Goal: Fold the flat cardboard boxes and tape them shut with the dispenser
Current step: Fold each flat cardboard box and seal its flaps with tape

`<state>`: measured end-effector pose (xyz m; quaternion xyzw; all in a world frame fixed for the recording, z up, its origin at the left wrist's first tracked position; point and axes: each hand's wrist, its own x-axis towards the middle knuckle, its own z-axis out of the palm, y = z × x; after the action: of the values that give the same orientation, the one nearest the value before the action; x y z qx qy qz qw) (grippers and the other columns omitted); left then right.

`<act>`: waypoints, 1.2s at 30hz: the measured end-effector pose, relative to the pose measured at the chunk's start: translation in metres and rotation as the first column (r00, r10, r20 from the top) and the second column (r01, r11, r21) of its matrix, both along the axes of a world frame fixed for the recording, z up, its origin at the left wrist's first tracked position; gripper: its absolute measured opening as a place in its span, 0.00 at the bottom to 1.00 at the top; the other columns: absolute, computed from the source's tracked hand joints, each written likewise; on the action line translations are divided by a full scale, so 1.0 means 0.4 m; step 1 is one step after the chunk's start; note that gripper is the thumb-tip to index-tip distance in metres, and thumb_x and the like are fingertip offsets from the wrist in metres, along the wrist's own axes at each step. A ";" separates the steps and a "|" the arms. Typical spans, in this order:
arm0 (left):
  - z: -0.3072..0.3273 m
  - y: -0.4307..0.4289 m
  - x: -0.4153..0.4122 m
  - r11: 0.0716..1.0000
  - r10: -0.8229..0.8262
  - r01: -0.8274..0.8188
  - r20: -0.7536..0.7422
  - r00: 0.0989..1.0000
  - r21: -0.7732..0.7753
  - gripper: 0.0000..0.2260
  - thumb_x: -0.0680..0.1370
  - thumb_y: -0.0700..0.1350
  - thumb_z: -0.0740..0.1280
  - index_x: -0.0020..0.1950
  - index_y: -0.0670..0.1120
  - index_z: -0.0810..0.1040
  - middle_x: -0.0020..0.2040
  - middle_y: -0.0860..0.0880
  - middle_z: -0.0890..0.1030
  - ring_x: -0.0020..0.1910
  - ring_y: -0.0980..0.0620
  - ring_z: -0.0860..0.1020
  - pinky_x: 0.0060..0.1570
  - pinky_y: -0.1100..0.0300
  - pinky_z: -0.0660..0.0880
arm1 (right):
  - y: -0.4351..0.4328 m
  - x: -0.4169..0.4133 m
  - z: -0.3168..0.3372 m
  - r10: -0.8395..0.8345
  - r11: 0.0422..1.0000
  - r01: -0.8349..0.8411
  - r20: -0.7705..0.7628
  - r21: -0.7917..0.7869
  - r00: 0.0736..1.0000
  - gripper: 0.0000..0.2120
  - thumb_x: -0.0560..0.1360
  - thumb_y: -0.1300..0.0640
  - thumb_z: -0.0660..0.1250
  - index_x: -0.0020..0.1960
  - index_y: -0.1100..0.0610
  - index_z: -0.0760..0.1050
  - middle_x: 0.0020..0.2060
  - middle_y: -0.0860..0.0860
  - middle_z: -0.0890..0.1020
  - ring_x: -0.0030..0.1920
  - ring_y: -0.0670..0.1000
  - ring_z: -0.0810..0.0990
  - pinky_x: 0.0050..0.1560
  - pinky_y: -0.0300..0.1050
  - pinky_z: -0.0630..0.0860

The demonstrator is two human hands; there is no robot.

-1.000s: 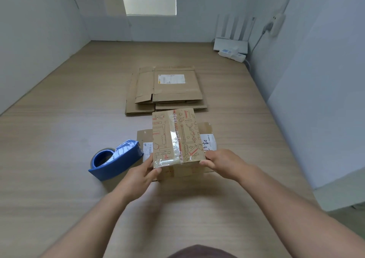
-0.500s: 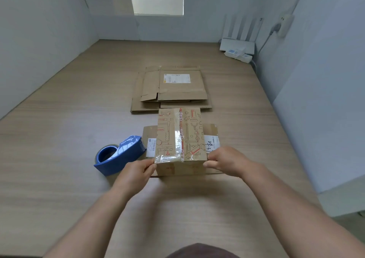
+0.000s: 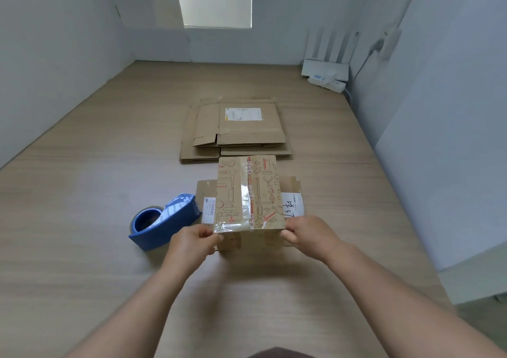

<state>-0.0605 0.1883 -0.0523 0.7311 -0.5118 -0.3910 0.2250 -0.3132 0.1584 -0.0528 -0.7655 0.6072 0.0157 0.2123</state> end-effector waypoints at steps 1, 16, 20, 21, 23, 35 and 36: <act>-0.003 0.006 -0.005 1.000 -0.001 0.001 0.023 1.000 0.000 0.03 0.76 0.48 0.69 0.43 0.54 0.80 0.43 0.56 0.83 0.43 0.56 0.82 0.48 0.53 0.80 | 0.006 0.001 0.001 -0.029 0.999 0.029 -0.005 0.018 1.000 0.13 0.78 0.45 0.60 0.45 0.53 0.74 0.48 0.53 0.81 0.46 0.55 0.76 0.40 0.43 0.65; 0.035 -0.004 -0.167 0.889 -0.456 0.439 0.155 0.876 0.132 0.21 0.80 0.50 0.62 0.73 0.56 0.67 0.70 0.54 0.71 0.68 0.51 0.71 0.64 0.60 0.69 | -0.014 -0.106 0.016 -0.465 0.885 0.400 0.476 0.237 0.747 0.35 0.72 0.49 0.72 0.74 0.51 0.60 0.64 0.46 0.74 0.64 0.50 0.73 0.64 0.45 0.69; 0.064 -0.035 -0.201 0.985 -0.086 0.095 0.069 0.994 -0.143 0.15 0.81 0.50 0.61 0.67 0.49 0.72 0.59 0.56 0.76 0.54 0.55 0.76 0.49 0.59 0.77 | -0.012 -0.228 0.040 -0.388 0.895 0.204 0.465 0.398 0.796 0.42 0.71 0.55 0.74 0.77 0.47 0.55 0.69 0.47 0.71 0.64 0.45 0.72 0.67 0.40 0.65; 0.063 -0.046 -0.204 0.986 -0.009 0.028 0.112 0.994 -0.162 0.17 0.81 0.51 0.62 0.68 0.47 0.71 0.63 0.52 0.76 0.58 0.52 0.75 0.54 0.56 0.76 | -0.014 -0.242 0.047 -0.377 0.889 0.181 0.449 0.420 0.810 0.42 0.71 0.55 0.74 0.77 0.45 0.54 0.68 0.47 0.72 0.64 0.45 0.72 0.66 0.39 0.65; 0.065 -0.060 -0.206 0.985 0.080 -0.048 0.196 0.977 -0.164 0.28 0.79 0.55 0.63 0.75 0.45 0.62 0.73 0.47 0.67 0.71 0.47 0.67 0.65 0.48 0.69 | -0.020 -0.259 0.052 -0.354 0.882 0.149 0.419 0.448 0.836 0.41 0.71 0.56 0.73 0.76 0.43 0.54 0.67 0.46 0.73 0.62 0.45 0.73 0.65 0.40 0.65; 0.048 -0.060 -0.273 0.942 0.256 -0.254 0.021 0.966 0.217 0.29 0.74 0.53 0.70 0.66 0.41 0.60 0.46 0.43 0.78 0.33 0.46 0.81 0.39 0.47 0.82 | -0.014 -0.215 0.055 -0.551 0.776 0.594 0.231 -0.212 0.802 0.14 0.78 0.45 0.59 0.54 0.56 0.72 0.54 0.55 0.76 0.52 0.57 0.76 0.46 0.47 0.70; 0.042 -0.049 -0.292 0.928 0.299 -0.265 -0.096 0.949 0.262 0.29 0.73 0.51 0.71 0.65 0.42 0.59 0.43 0.43 0.77 0.30 0.46 0.79 0.37 0.46 0.82 | -0.004 -0.206 0.051 -0.540 0.798 0.573 0.202 -0.187 0.817 0.14 0.79 0.44 0.57 0.48 0.55 0.71 0.49 0.54 0.78 0.48 0.57 0.77 0.43 0.46 0.69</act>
<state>-0.1772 0.1689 -0.0355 0.7914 -0.3324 -0.4632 0.2206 -0.3955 0.1567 -0.0325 -0.5719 0.7865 -0.1740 0.1551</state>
